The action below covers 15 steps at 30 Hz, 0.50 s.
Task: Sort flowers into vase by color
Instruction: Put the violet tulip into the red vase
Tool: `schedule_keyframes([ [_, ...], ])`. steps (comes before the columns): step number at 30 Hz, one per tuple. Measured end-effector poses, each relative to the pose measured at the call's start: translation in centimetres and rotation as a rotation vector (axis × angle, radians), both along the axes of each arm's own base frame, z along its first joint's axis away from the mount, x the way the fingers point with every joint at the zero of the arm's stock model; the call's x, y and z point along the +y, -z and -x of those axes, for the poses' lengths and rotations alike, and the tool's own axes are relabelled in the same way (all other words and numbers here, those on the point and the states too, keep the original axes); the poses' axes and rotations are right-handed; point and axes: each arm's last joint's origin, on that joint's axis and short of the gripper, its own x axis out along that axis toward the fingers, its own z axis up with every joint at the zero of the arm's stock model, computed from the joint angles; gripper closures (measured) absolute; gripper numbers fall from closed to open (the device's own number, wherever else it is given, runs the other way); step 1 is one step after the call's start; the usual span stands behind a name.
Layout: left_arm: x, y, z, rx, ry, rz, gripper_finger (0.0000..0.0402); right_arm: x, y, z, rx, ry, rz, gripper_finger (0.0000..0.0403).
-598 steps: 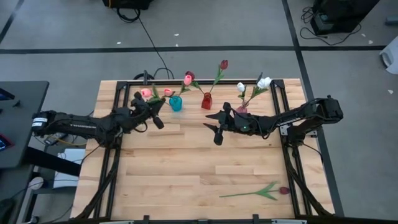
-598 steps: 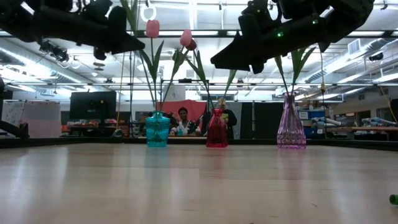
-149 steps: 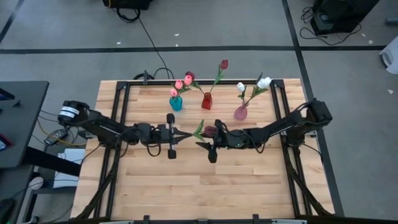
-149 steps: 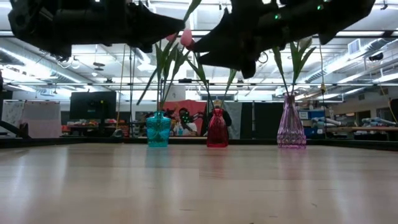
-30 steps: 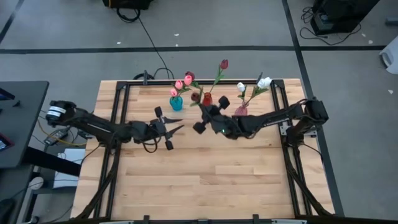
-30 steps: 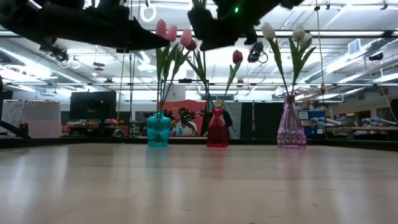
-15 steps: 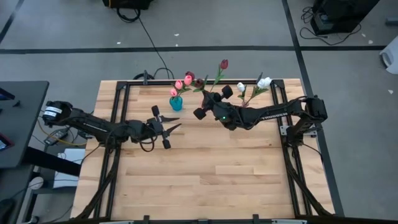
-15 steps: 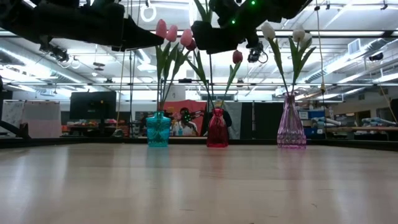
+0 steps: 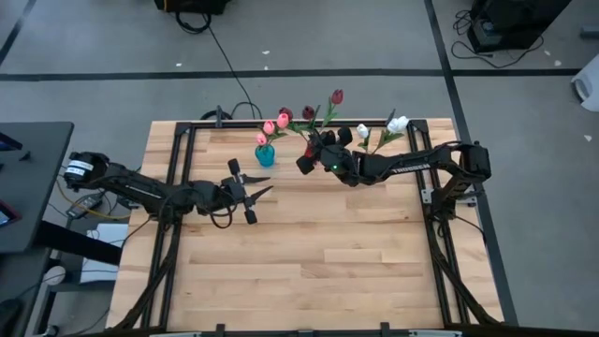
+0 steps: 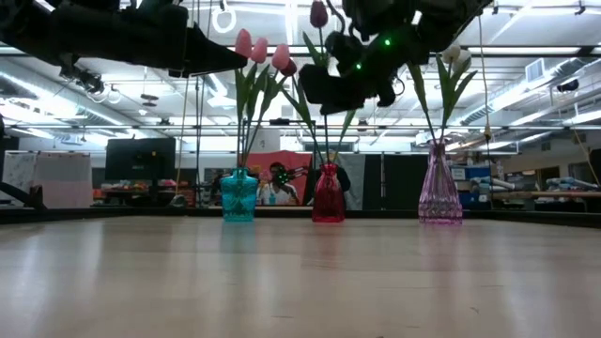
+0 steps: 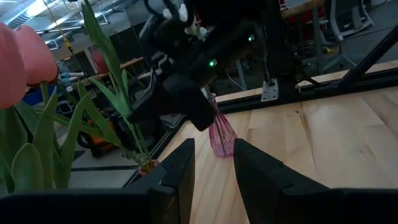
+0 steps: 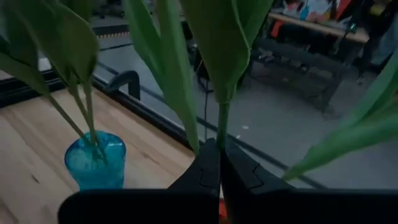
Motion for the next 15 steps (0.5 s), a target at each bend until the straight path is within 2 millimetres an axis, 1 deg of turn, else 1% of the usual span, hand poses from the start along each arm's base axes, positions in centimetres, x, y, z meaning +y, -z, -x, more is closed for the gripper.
schedule_keyframes([
  [5,0.0,0.0,0.0,0.0,0.0,0.0,0.0287,-0.9,1.1,0.6,-0.02,-0.023,-0.075,0.039],
  [8,0.0,0.0,0.0,0.0,0.0,0.0,0.0287,-1.3,1.8,0.9,-0.012,-0.038,-0.097,0.038],
  [11,0.0,0.0,0.0,0.0,0.0,0.0,0.0287,-1.7,2.5,1.3,-0.016,-0.029,-0.128,0.0356],
  [15,0.0,0.0,0.0,0.0,0.0,0.0,0.0287,-2.1,3.0,1.6,-0.019,-0.055,-0.178,0.0311],
])
